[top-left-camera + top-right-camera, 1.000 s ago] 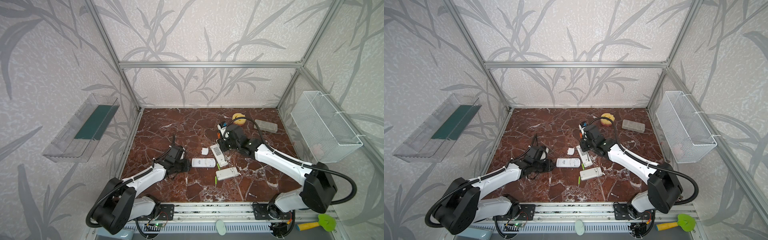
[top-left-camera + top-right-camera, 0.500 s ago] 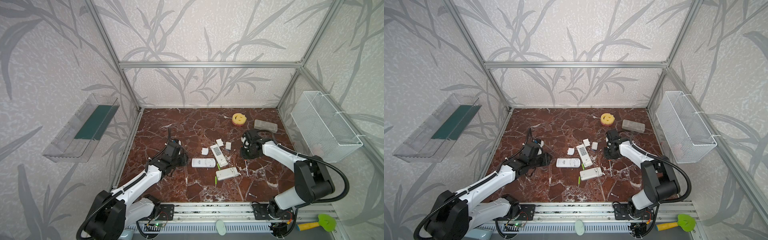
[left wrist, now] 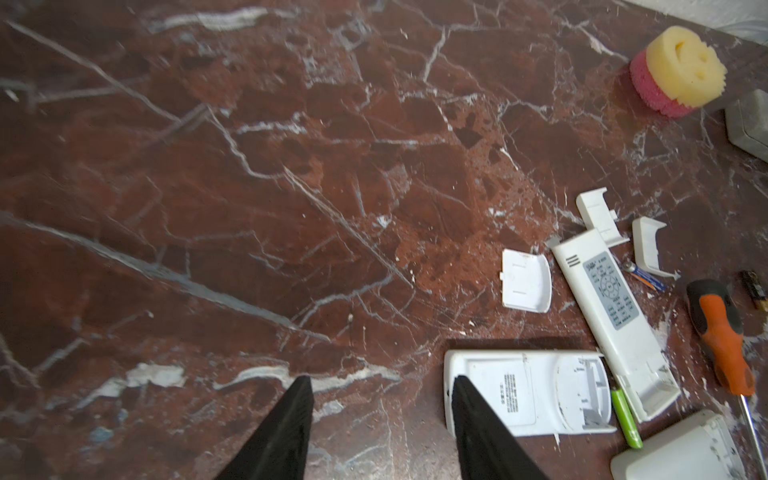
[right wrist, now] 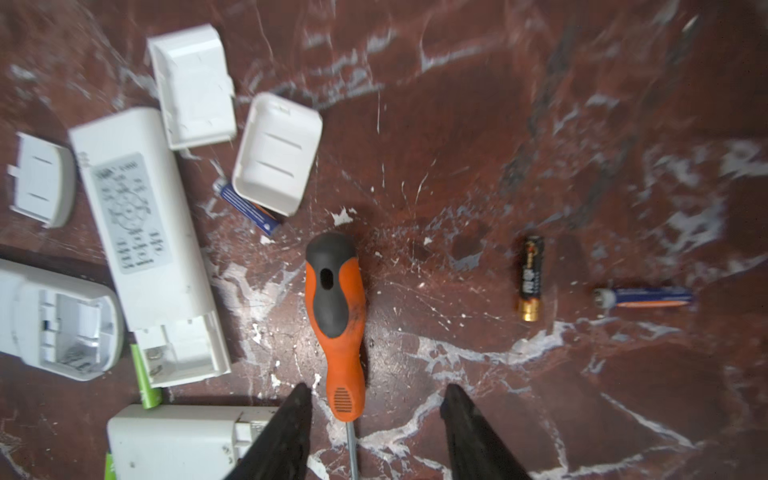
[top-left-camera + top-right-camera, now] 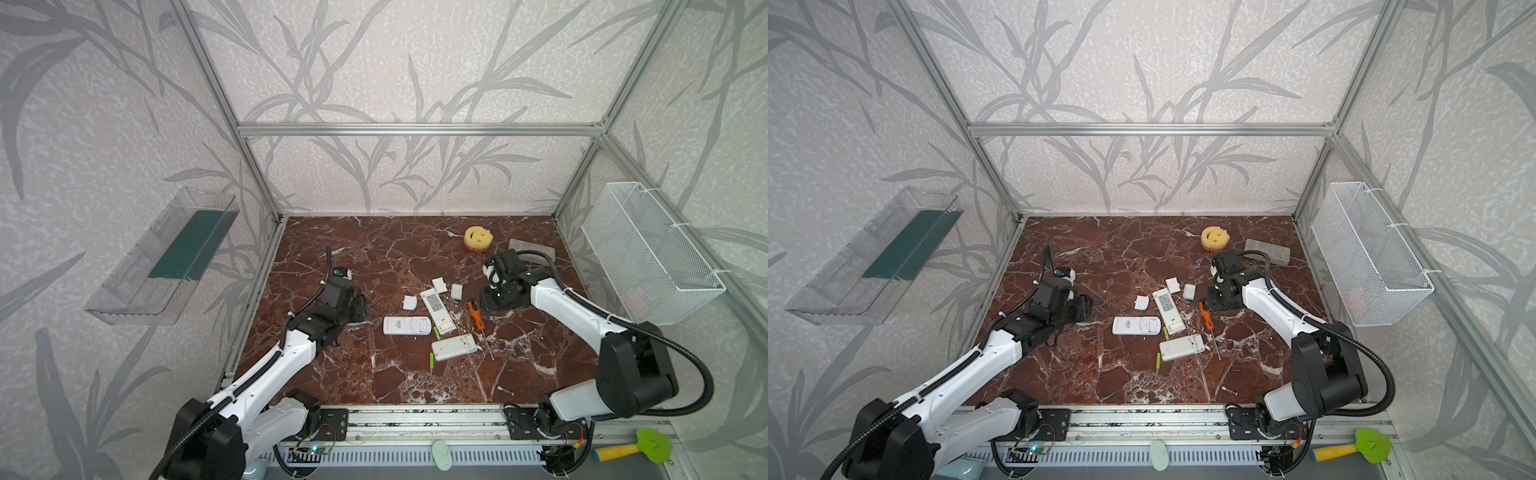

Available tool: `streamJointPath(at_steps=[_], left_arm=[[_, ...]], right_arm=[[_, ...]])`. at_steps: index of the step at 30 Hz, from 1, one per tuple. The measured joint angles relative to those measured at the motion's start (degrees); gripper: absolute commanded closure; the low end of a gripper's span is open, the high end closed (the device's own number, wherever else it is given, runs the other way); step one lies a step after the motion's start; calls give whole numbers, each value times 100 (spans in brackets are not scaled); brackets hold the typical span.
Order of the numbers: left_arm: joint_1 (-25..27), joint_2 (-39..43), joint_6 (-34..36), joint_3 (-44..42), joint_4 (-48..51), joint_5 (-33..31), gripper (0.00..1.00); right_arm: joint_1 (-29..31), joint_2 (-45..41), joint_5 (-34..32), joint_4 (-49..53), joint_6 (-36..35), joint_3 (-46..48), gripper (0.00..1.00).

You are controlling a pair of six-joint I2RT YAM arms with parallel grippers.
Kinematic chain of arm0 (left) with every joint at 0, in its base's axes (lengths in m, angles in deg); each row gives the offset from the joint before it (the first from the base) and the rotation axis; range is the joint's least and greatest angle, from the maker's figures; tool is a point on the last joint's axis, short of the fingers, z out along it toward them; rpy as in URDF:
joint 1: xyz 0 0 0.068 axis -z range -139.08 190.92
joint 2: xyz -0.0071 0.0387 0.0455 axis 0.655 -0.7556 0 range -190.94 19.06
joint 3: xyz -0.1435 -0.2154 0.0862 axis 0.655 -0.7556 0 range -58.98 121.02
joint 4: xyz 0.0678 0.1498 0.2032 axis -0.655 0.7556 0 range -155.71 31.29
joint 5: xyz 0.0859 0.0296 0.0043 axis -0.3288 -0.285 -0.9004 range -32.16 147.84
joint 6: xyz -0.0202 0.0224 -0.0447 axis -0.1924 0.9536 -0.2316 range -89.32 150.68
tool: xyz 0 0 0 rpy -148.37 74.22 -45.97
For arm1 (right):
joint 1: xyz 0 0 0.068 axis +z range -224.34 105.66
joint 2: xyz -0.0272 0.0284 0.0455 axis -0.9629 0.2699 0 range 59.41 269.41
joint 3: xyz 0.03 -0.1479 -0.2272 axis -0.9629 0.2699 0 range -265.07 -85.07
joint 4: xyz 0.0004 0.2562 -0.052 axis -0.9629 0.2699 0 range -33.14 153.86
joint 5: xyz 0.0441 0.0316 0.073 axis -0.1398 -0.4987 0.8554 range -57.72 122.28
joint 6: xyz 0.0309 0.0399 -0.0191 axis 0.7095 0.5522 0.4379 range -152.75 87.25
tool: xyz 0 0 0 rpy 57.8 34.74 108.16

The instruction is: Unload the batteries from the remote control

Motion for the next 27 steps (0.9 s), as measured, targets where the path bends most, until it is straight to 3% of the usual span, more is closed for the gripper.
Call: streamJointPath(at_steps=[3, 5, 10, 13, 17, 21, 27], left_arm=[[-164, 0, 291, 341, 42, -361, 31], [-284, -9, 503, 494, -13, -654, 23], [-627, -33, 1104, 525, -599, -1349, 7], [-994, -85, 1475, 240, -1303, -1572, 5], [-1508, -306, 1838, -481, -2398, -1718, 0], [-1882, -673, 1993, -1231, -3351, -1762, 1], [-1991, -1255, 2192, -1943, -4979, -1567, 1]], right_arm=[[-15, -627, -291, -31, -87, -22, 37], [-24, -1209, -586, -319, -168, 98, 24], [-92, -2997, -1537, -1910, -573, 1362, 2], [-195, -3526, -2055, -2953, -793, 2267, 1], [-396, -3460, -2321, -4218, -1038, 3265, 1], [-549, -2859, -2330, -5475, -1191, 4015, 1], [-763, -1591, -2035, -7626, -1235, 4627, 1]])
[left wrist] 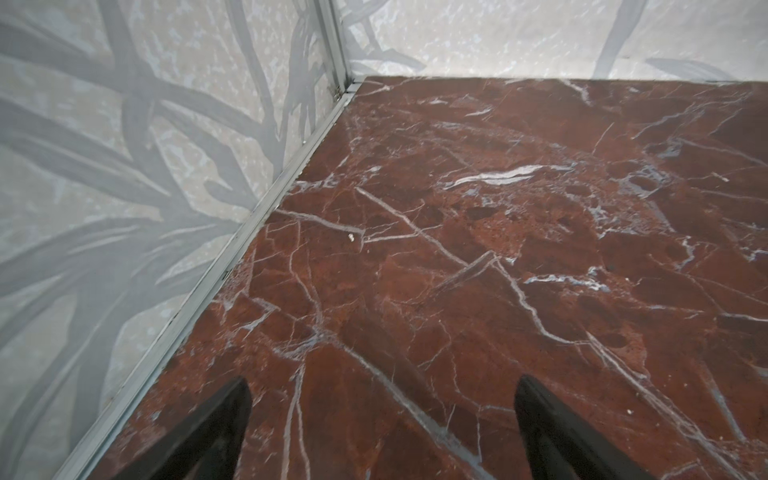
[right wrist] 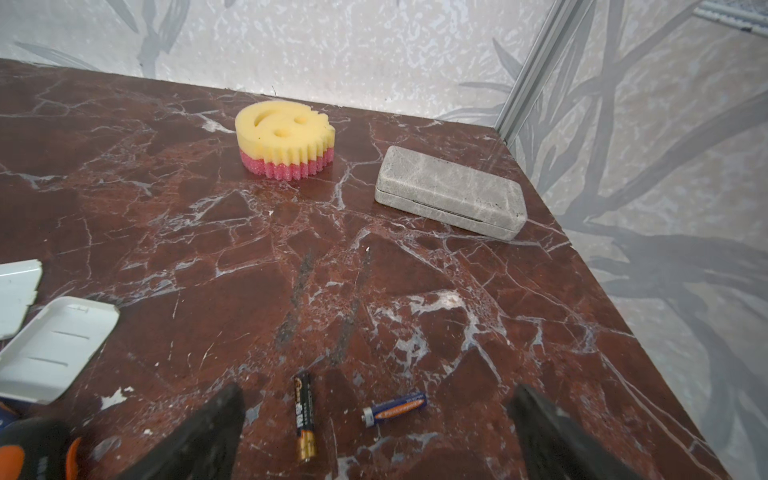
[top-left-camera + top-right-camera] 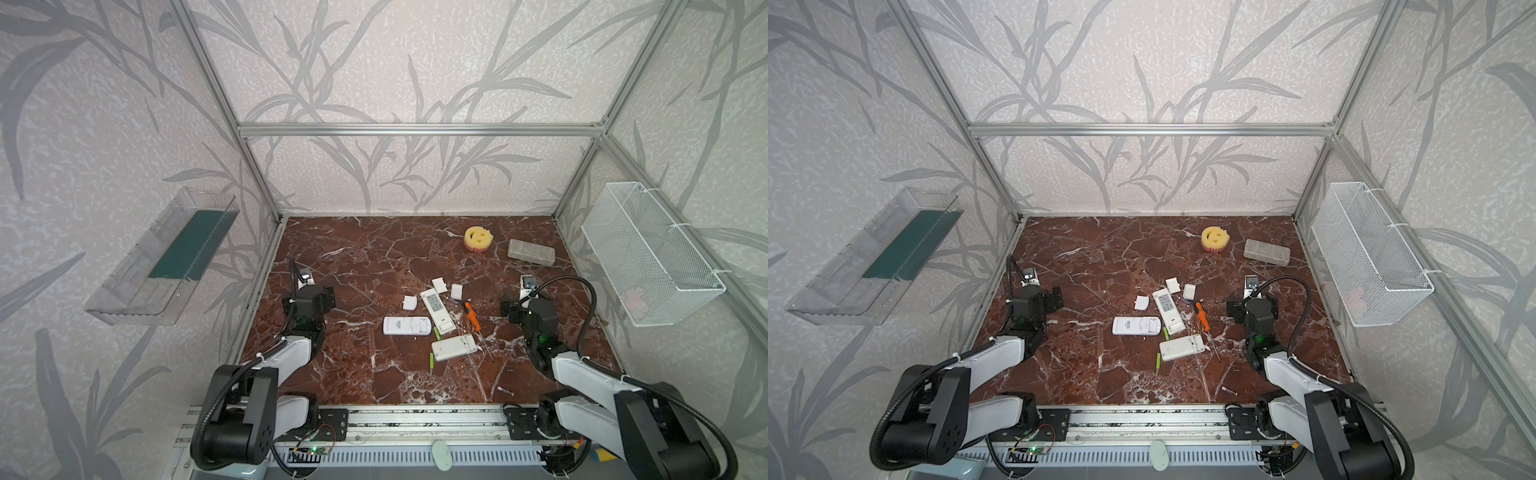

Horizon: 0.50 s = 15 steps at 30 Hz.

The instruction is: Unload the batteries from the remote control

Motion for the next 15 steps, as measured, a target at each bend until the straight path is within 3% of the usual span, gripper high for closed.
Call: streamJointPath(at_steps=[10, 15], left_arm=[[-37, -1709, 260, -234, -2734, 616, 1], [-59, -1814, 256, -122, -2732, 627, 1]], right_arm=[[-153, 1998, 492, -2656, -184, 26, 1], [-177, 2645, 533, -3104, -195, -42, 1]])
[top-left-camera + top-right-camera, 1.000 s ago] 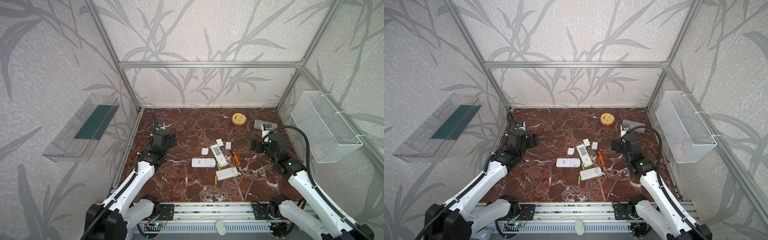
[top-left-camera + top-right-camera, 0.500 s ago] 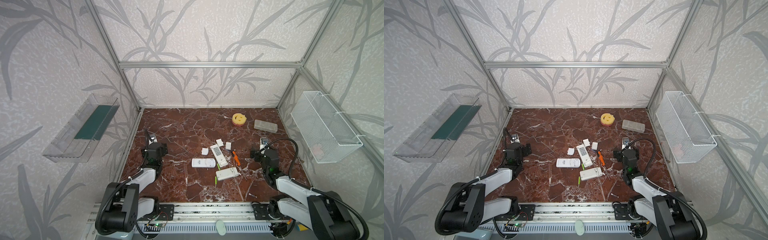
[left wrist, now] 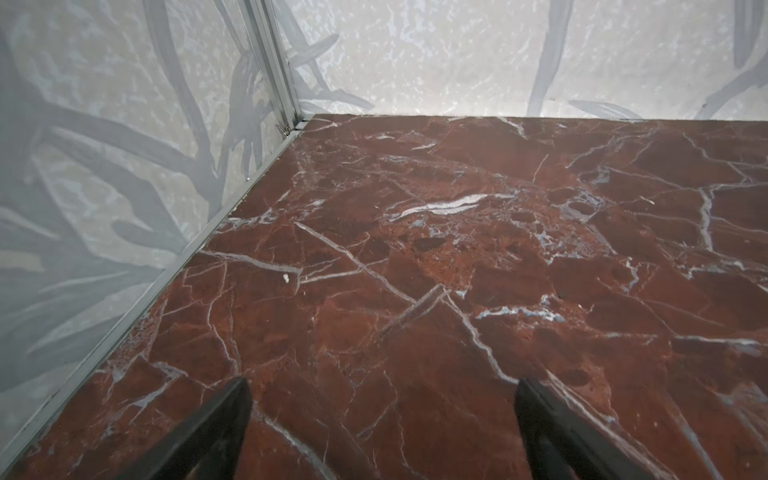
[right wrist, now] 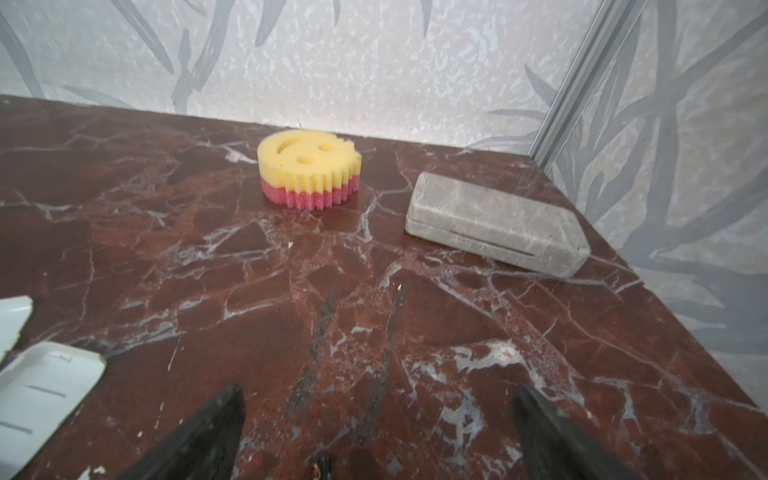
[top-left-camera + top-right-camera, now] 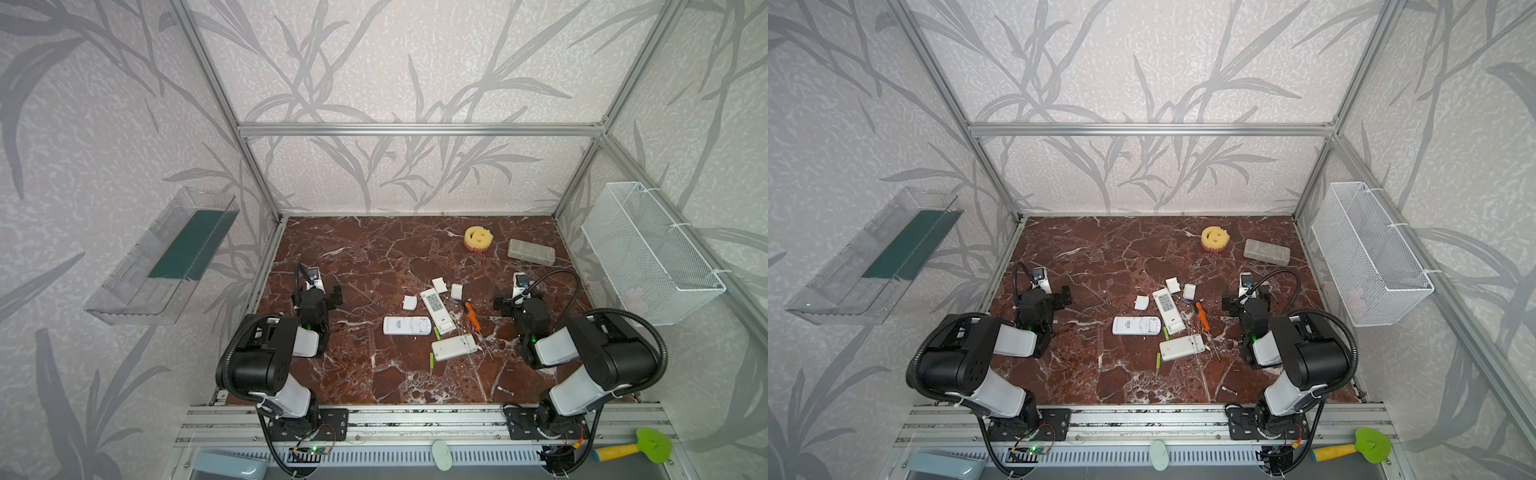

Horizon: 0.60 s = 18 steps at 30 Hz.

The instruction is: Unload the batteries from the remote control

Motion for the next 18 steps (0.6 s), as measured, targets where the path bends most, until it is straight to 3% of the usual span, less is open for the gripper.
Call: streamJointPath(at_steps=[7, 18], left_arm=[[0, 7, 0, 203, 105, -9, 1], [0, 7, 0, 203, 175, -22, 1]], right_arm=[[-15, -68, -70, 820, 31, -839, 1], [-15, -98, -94, 1196, 37, -894, 1]])
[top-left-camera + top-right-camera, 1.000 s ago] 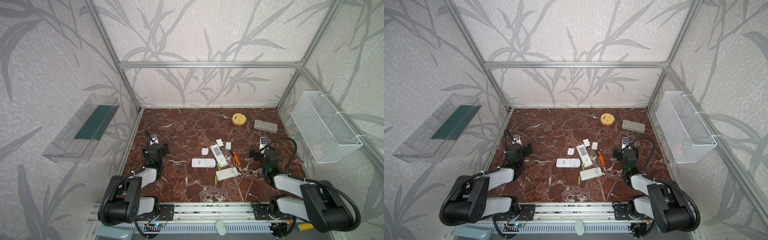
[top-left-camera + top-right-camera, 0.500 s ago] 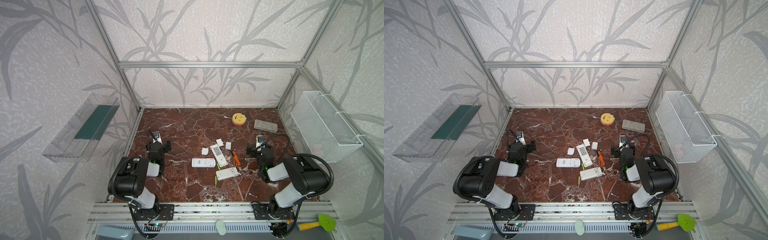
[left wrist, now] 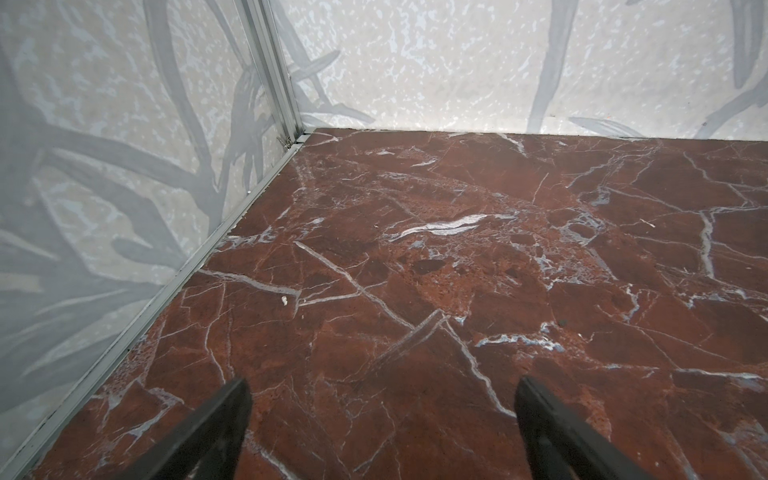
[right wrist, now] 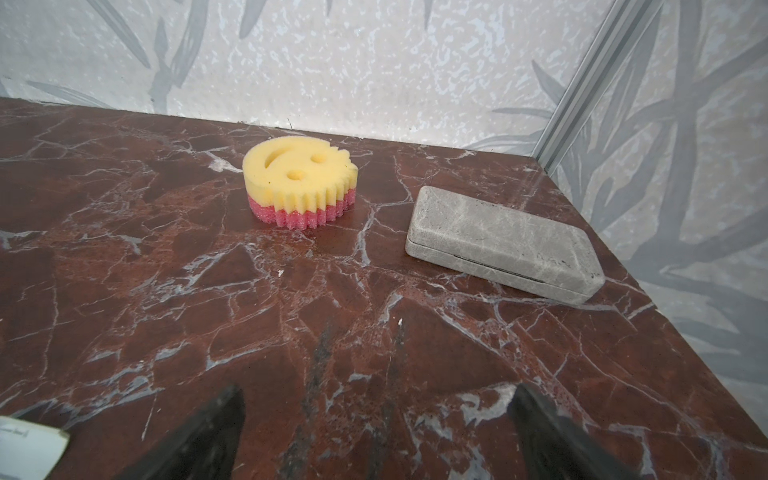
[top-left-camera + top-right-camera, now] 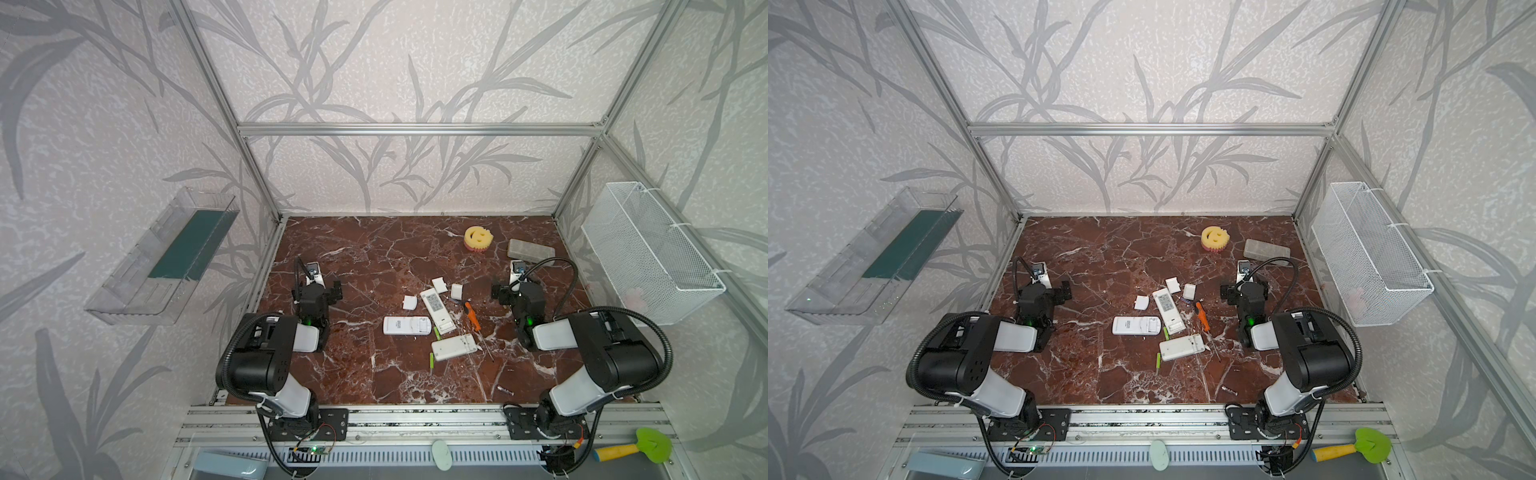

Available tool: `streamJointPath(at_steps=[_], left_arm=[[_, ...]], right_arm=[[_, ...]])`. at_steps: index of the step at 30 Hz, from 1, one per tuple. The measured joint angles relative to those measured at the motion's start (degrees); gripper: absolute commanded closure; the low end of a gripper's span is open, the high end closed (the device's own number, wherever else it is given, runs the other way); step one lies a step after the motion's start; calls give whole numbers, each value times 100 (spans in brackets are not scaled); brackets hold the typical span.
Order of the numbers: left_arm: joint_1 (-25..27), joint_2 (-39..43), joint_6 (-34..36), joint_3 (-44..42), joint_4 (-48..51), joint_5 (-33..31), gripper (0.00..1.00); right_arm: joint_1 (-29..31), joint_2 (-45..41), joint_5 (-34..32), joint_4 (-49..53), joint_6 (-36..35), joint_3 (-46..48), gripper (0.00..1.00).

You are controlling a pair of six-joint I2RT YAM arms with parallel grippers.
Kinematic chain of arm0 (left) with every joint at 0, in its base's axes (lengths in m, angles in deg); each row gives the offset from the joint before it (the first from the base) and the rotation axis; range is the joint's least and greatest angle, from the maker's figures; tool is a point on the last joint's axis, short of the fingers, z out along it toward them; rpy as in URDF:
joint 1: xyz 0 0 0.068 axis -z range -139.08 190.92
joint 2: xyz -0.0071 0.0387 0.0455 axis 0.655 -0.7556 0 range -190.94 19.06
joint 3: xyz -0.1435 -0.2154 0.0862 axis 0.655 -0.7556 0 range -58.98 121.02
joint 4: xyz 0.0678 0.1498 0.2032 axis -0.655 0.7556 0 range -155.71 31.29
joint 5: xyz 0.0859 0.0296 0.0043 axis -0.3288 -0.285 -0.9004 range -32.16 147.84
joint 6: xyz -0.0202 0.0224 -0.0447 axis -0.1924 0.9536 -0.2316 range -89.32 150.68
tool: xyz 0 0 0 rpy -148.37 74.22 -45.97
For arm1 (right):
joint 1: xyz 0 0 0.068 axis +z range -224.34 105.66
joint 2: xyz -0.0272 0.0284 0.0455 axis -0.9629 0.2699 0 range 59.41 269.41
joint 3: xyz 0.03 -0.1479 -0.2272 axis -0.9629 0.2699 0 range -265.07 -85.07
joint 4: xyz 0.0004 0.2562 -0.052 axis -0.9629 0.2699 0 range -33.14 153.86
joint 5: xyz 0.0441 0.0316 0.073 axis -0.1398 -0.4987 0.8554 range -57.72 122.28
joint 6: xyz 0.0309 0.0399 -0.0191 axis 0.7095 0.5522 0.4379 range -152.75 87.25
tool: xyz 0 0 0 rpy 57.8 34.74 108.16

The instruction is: Unload the batteries from the remote control

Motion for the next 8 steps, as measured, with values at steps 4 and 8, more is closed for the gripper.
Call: streamJointPath(at_steps=[4, 8], left_arm=[[-111, 0, -9, 81, 162, 107, 1], [-173, 0, -13, 116, 195, 181, 1]], right_arm=[[0, 0, 0, 50, 0, 0, 1], [0, 0, 0, 68, 0, 0, 1]])
